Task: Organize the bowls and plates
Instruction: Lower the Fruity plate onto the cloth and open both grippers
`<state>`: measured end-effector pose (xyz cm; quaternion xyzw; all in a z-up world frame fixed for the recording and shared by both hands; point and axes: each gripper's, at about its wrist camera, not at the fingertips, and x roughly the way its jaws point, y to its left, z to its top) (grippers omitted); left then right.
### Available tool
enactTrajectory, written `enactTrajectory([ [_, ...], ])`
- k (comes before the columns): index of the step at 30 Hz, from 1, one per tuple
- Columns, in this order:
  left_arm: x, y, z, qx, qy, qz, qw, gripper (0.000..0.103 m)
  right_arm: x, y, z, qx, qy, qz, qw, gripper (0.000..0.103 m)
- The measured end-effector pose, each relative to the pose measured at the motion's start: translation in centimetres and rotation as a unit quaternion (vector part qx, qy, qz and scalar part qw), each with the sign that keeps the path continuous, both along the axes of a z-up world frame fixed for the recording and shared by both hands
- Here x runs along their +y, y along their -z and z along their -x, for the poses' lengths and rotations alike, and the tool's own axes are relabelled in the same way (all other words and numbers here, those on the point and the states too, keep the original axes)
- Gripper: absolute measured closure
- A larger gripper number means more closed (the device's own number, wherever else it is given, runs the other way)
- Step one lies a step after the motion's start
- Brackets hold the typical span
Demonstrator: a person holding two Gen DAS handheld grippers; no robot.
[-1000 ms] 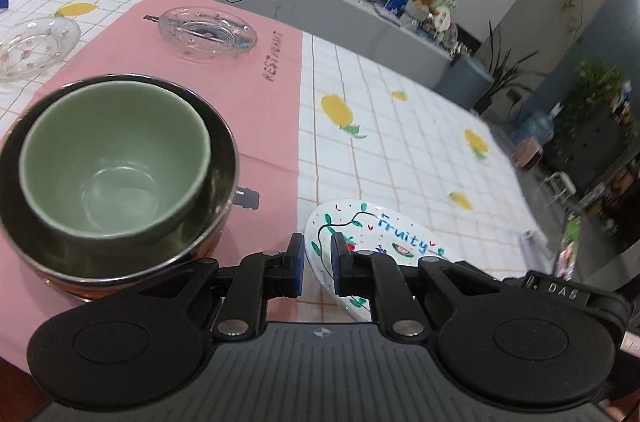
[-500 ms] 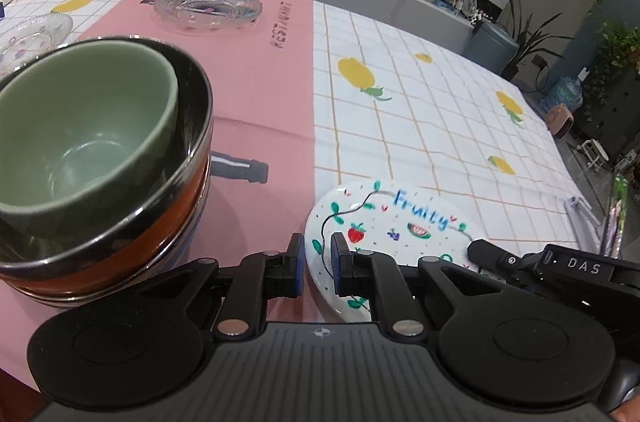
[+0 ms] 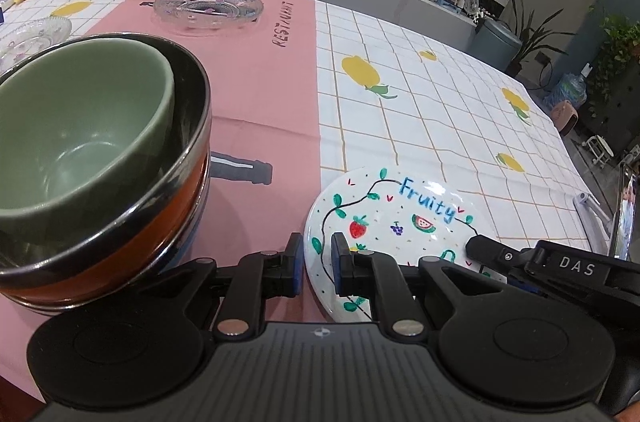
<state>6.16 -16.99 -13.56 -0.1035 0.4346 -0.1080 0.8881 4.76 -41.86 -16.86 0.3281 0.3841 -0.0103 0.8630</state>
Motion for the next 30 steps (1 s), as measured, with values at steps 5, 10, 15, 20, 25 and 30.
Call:
enactTrajectory([
  [5,0.3,-0.5,0.2,-0.004,-0.001,0.007,1.0000,0.086,0.9,-0.5,-0.5,0.005,-0.014,0.036,0.999,0.084],
  [10,0.2,-1.8,1.0,-0.023,0.007,0.001,0.9997,0.082,3.3,-1.5,-1.0,0.021,-0.032,0.156,0.987,0.082],
  [15,0.1,-3.1,1.8,-0.036,0.019,0.007,0.9991,0.082,3.2,-1.8,-0.4,0.021,-0.028,0.149,0.988,0.081],
  [20,0.3,-4.0,2.3,-0.044,0.022,0.010,0.9987,0.082,3.3,-1.7,0.0,0.035,-0.019,0.131,0.991,0.083],
  [25,1.0,-5.1,2.7,-0.048,0.029,0.011,0.9984,0.082,3.7,-2.2,0.2,0.035,-0.015,0.141,0.989,0.081],
  [30,2.1,-7.0,3.0,-0.058,0.041,0.002,0.9975,0.082,5.6,-5.0,0.7,0.008,-0.031,0.185,0.982,0.081],
])
